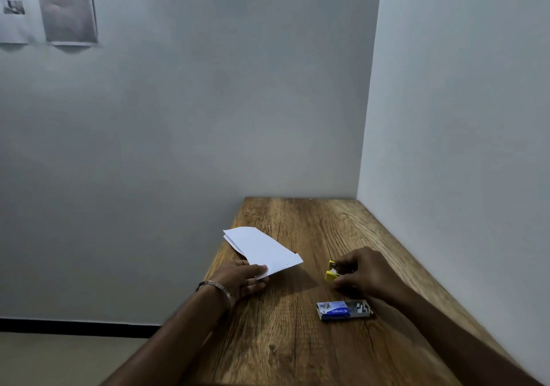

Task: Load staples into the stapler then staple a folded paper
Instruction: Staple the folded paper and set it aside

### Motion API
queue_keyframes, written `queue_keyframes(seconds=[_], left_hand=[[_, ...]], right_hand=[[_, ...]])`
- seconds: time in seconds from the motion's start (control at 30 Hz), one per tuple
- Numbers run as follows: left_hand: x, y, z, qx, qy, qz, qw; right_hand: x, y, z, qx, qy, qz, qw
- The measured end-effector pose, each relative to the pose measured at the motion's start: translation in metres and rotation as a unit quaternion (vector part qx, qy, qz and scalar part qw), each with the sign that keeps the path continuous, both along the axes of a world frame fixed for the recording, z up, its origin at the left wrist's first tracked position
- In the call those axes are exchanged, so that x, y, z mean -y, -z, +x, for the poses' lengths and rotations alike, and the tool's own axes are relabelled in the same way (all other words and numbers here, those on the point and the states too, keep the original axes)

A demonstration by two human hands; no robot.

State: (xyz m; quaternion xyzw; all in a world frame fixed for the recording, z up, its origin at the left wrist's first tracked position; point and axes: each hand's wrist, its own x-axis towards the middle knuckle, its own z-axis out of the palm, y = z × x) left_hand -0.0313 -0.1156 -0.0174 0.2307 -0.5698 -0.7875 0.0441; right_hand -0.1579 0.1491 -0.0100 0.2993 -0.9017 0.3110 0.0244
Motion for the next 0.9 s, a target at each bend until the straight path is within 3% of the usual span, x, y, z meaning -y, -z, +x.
queue_keyframes(seconds=[0.53, 0.73, 0.9], left_hand=[[-0.004, -0.003, 0.005, -0.006, 0.002, -0.005, 1.0], [-0.005, -0.004, 0.006, 0.0, 0.003, -0.001, 1.0], [-0.007, -0.007, 0.008, 0.003, 0.01, -0.003, 1.0]], right_hand=[[-0.002, 0.01, 0.0, 0.024, 0.015, 0.035, 0.999], [0.024, -0.007, 0.011, -0.046, 0.041, -0.046, 0.997], [0.058, -0.022, 0.017, 0.02, -0.02, -0.049, 0.998]])
